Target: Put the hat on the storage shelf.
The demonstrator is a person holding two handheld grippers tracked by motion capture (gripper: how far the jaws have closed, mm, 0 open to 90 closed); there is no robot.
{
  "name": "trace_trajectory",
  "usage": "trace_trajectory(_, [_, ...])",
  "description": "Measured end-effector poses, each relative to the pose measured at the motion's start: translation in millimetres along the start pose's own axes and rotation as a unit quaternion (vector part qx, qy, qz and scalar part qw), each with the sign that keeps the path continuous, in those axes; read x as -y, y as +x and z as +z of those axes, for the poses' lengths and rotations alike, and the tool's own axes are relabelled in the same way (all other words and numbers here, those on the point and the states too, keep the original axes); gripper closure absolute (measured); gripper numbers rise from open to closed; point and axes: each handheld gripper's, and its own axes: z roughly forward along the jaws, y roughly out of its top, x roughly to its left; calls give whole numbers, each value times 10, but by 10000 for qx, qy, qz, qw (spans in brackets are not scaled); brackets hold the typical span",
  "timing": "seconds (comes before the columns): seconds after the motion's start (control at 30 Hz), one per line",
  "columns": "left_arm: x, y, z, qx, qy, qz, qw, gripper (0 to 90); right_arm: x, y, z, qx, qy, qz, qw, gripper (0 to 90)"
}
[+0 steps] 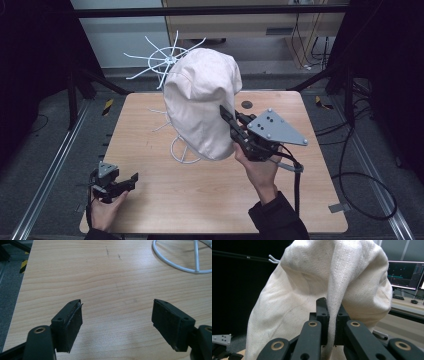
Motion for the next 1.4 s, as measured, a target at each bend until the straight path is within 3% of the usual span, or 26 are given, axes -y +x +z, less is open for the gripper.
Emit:
trace_trajectory(1.03, [1, -1, 3, 9, 10, -1, 10000, 239, 220, -49, 78, -54, 620, -98, 9980, 848])
trace_trajectory(1.4, [2, -1, 8, 15, 31, 6, 10000, 240, 284, -55, 121, -72, 843, -20, 9964, 833])
